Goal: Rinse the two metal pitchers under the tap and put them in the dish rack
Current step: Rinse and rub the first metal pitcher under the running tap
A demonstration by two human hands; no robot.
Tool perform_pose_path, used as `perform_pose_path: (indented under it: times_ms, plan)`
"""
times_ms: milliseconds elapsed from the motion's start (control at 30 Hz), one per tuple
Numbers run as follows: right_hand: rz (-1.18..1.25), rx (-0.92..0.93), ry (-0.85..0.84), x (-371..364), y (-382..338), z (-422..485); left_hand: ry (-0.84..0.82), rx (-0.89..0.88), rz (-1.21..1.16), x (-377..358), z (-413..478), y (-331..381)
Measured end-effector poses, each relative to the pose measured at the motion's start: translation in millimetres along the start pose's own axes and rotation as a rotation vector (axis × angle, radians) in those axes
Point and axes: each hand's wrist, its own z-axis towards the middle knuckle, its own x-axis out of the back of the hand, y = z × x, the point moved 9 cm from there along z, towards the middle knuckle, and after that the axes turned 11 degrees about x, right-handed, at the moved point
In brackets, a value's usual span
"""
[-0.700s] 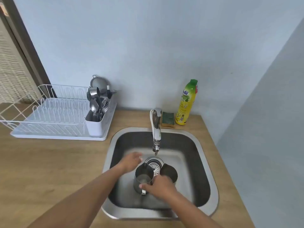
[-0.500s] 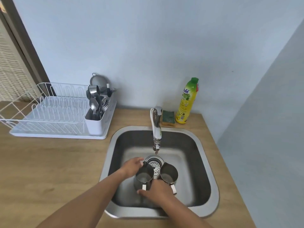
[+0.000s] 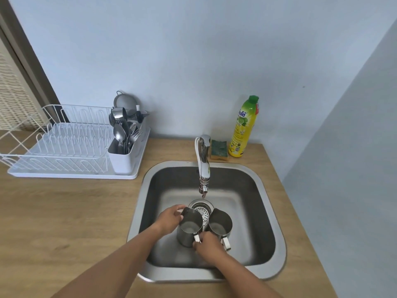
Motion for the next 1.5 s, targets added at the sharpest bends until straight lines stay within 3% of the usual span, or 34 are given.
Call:
perform_pose_path:
  times_ms: [167,367,500,667,1100,1167,1333,1500]
  plan:
    - [0.319,0.087,0.046,9,-8,-3,-0.038,0.028,-0.117,8,-6,-2]
    - [0.560,0.179,0.092,58,-24,-13,-0.168,-0.101,-0.199,26,-29,26]
    - [0.492,0.252,0.063,89,-26,-12,-0.271,-0.152,-0.121,18,-34,36]
    - [0.385,0.299,0.007,116,-26,-8,-0.221,-0.230,-0.002,11,-36,50]
    - [0.210,0.290,-0.094,149,-34,6,-0.115,-0.309,-0.139,-6,-28,67]
    - [0.144,0.334,-0.024,166,-45,12,-0.097,-0.314,-0.151,-5,-27,67]
    - [-0.013,0.428,0.411,228,-88,42,-0.077,-0.324,-0.158,-2,-22,65]
    - [-0.339,0.468,0.438,242,-138,84,-0.078,-0.317,-0.155,-2,-20,65]
